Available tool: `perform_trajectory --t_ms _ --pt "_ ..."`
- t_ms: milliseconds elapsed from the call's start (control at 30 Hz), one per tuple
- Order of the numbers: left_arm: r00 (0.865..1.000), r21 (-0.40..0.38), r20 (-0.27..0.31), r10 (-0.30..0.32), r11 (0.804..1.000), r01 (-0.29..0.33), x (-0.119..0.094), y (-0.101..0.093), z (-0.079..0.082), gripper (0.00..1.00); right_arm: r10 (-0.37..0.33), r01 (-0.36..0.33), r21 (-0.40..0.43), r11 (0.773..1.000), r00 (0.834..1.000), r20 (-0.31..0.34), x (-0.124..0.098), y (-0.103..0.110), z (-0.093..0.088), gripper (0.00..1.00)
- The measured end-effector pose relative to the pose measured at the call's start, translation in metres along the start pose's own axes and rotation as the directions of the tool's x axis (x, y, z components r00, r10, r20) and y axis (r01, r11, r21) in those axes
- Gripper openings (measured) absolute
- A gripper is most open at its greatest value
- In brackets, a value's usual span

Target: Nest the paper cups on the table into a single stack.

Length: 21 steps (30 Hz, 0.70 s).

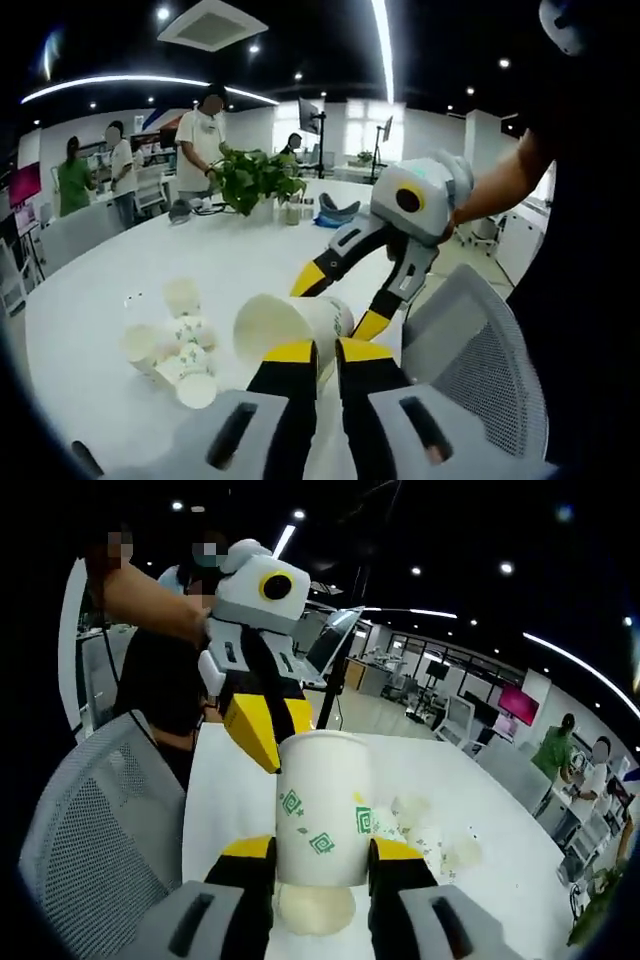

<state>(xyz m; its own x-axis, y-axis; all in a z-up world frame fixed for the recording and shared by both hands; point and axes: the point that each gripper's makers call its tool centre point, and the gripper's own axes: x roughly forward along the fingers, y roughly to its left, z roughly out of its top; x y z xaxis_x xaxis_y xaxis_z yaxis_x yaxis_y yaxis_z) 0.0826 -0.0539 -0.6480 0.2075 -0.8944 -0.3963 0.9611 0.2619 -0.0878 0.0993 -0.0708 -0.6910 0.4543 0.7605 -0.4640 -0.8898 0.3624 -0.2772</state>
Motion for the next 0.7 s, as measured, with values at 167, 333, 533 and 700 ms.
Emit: perform_trajectory --t_ms 167,333,533,700 --pt "1.000 0.001 0.004 -0.023 1.000 0.023 0.001 -0.005 0.001 0.02 0.006 -0.006 -0.017 1.000 1.000 -0.001 -0.001 0.002 -0.001 0.35" --pt "0.999 0.011 -0.004 -0.050 0.999 0.050 0.003 -0.012 0.002 0.00 0.011 -0.012 -0.042 0.999 1.000 -0.006 0.000 0.005 -0.002 0.35" --pt "0.998 0.017 -0.033 -0.061 0.998 0.061 0.005 -0.014 -0.004 0.00 0.023 -0.024 -0.023 0.999 1.000 -0.013 0.000 0.008 -0.005 0.38" --pt "0.997 0.027 -0.059 -0.055 0.998 0.057 0.006 -0.011 -0.010 0.00 0.017 -0.016 0.021 1.000 1.000 -0.023 -0.002 0.006 -0.010 0.42"
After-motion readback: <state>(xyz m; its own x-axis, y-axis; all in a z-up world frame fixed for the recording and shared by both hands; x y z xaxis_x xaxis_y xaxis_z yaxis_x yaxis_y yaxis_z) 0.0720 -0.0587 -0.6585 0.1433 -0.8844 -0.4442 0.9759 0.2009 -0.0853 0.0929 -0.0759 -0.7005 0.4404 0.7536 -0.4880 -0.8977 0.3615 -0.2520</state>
